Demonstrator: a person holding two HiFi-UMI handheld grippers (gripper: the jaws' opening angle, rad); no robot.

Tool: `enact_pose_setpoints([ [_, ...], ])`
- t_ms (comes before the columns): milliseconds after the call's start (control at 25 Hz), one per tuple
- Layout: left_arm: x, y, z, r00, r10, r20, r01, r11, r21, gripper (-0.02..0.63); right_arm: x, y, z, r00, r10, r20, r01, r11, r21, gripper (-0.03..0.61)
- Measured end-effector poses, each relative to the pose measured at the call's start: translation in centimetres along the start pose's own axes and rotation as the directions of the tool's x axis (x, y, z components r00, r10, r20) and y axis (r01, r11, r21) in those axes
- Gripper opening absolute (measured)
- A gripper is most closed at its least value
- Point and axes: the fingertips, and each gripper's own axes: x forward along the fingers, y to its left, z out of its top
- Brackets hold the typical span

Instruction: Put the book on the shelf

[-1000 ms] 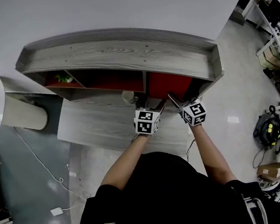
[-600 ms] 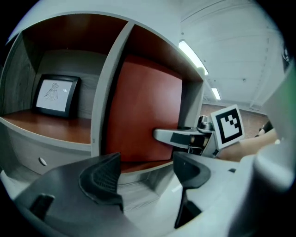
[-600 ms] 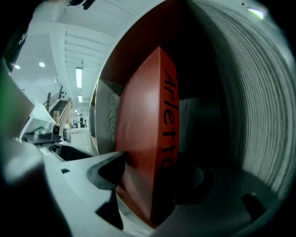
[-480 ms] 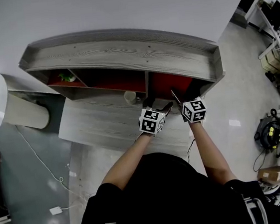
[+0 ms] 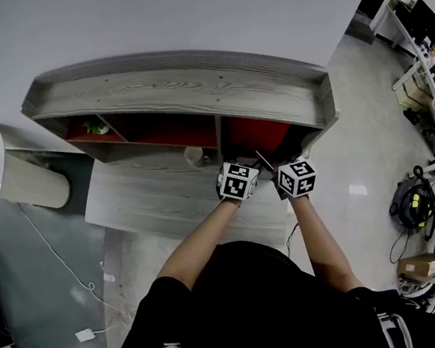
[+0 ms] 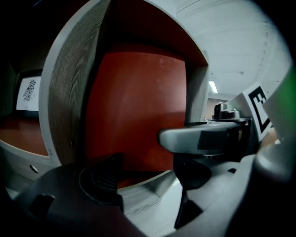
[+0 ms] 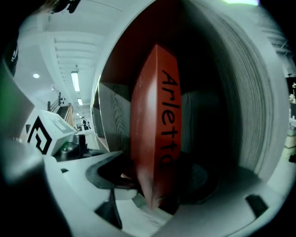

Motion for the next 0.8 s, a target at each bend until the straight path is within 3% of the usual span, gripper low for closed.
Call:
enact_pose_setpoints([
  [240, 0.3, 0.2, 0.5, 1.0, 0.009, -0.012, -0.009, 1.0, 0.011, 0.351, -2.0, 0.2, -0.3, 0.999, -0.045, 0.014, 0.045, 0.999, -0.005, 0.311],
  [560, 0.7, -0.7, 1.0, 1.0, 0.0, 0.012, 0.0, 1.0, 0.0, 0.344, -4.0, -2.0, -1.1, 0.986, -0.166, 0.024, 0.165, 0.986, 0.024, 0.127],
  [800, 1.4, -2.2, 2.5, 0.997, -0.056, 0.044, 0.057, 0.998, -0.008, 0.333, -4.9, -2.9, -1.5, 0.984, -0.178, 0.019, 0.177, 0.983, 0.038, 0.035],
])
